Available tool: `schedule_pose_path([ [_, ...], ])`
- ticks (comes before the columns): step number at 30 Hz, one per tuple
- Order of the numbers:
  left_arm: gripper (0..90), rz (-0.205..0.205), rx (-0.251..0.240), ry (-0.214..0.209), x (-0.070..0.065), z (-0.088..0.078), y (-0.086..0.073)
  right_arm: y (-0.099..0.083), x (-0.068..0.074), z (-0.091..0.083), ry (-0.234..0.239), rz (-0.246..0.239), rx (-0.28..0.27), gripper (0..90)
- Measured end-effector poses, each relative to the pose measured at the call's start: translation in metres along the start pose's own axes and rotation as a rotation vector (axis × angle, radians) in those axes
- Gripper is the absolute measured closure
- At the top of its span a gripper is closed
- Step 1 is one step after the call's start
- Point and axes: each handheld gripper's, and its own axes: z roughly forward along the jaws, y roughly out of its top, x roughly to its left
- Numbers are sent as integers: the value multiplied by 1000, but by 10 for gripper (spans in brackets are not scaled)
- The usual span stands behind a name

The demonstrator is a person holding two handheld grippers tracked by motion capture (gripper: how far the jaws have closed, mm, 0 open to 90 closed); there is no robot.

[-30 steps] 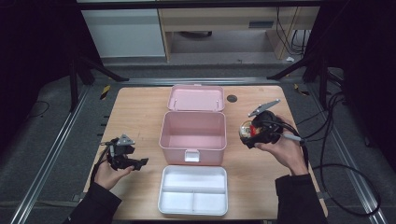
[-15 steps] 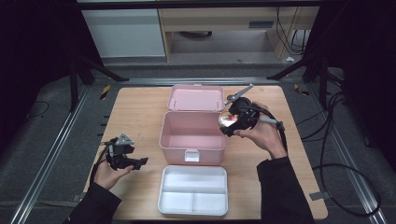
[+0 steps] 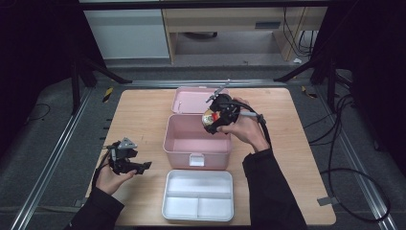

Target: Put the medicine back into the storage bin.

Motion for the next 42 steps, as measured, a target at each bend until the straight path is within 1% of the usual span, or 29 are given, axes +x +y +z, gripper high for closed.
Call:
schedule_pose_path([
  [1,234,0,0,0,0,0,0,0,0,0,0,0,0,205],
  [2,234,-3,-1,-1,0,0,0,5,2,6,7,-6,-2,205],
  [3,234,-3,-1,-1,0,0,0,5,2,6,7,-6,-2,205],
  [5,234,-1,-1,-1,0,0,0,12,4,16,18,-15,4,205],
  [6,234,-1,-1,-1,0,0,0,12,4,16,18,-15,4,205],
  [8,234,-1,-3,-1,0,-1,0,17,5,22,24,-21,6,205],
  [9,234,0,-4,-2,0,-1,0,22,7,29,35,-24,12,205],
  [10,234,0,-4,-2,0,-1,0,22,7,29,35,-24,12,205],
  [11,234,0,-6,-3,0,-1,0,27,8,37,39,-32,13,205],
  [16,233,5,-6,-4,-1,-1,0,33,11,50,48,-42,22,204],
  [17,233,6,-5,-3,-1,-1,0,35,12,57,53,-47,28,205],
  [18,233,6,-5,-3,-1,-1,0,35,12,57,53,-47,28,205],
  [19,233,7,-5,-4,-1,-1,0,37,14,63,58,-48,38,204],
  [20,233,7,-5,-4,-1,-1,0,37,14,63,58,-48,38,204],
  [21,233,7,-6,-3,-1,-1,0,38,15,70,62,-50,45,204],
  [22,233,7,-6,-3,-1,-1,0,38,15,70,62,-50,45,204],
  [24,233,7,-7,-4,-1,-1,0,38,16,75,66,-48,55,204],
  [25,233,8,-6,-2,-1,-1,0,39,17,81,69,-54,65,204],
  [26,233,8,-6,-2,-1,-1,0,39,17,81,69,-54,65,204],
  [29,233,10,-4,-4,-1,-1,0,37,19,89,73,-64,77,204],
  [31,232,12,-4,-5,-1,0,0,36,20,94,70,-78,102,204],
  [32,232,12,-3,-5,-1,0,0,35,21,99,67,-91,123,203],
  [37,231,13,0,-4,-1,0,0,35,23,106,71,-109,147,203],
  [39,231,13,-1,-5,-1,0,0,35,23,107,78,-103,151,202],
  [42,230,13,0,-5,-1,0,0,35,23,107,77,-97,145,196],
])
